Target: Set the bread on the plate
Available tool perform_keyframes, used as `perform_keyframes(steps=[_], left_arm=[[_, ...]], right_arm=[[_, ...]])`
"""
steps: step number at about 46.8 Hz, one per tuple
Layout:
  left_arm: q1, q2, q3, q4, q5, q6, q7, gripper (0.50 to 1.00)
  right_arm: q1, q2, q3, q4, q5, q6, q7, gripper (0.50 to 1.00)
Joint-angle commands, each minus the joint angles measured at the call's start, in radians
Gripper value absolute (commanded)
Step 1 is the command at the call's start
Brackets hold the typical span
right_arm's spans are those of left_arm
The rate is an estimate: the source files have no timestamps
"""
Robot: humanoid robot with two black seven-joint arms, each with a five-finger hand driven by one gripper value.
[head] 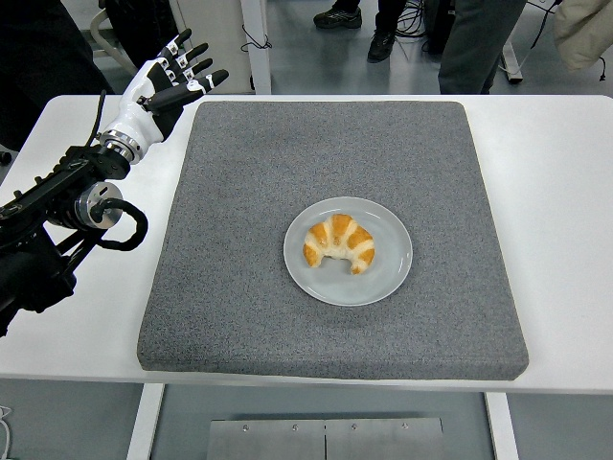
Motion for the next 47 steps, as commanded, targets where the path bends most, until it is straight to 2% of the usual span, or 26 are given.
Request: perform_keyframes(steps=[1, 5, 20, 33, 47], left_arm=[[0.010, 0.000, -0.002, 0.008, 0.000, -0.023, -0.014, 0.925], [0.016, 0.000, -0.001, 0.009, -0.002, -0.042, -0.023, 0.925], [0.031, -0.009, -0.027, 0.042, -0.017, -0.046, -0.028, 0.925], [0.042, -0.008, -0.019, 0.042, -0.017, -0.046, -0.075, 0.927], [0.056, -0.011, -0.019, 0.042, -0.017, -0.046, -0.075, 0.940]], right_arm=[[0.000, 0.000, 0.000, 0.000, 0.000, 0.000, 0.000, 1.000], [-0.002, 0.000, 0.000, 0.000, 0.000, 0.002, 0.000, 1.000], [-0.006, 0.000, 0.000, 0.000, 0.000, 0.002, 0.000, 1.000], [-0.006, 0.000, 0.000, 0.002, 0.000, 0.002, 0.000, 1.000], [-0.006, 0.000, 0.000, 0.002, 0.000, 0.002, 0.000, 1.000]])
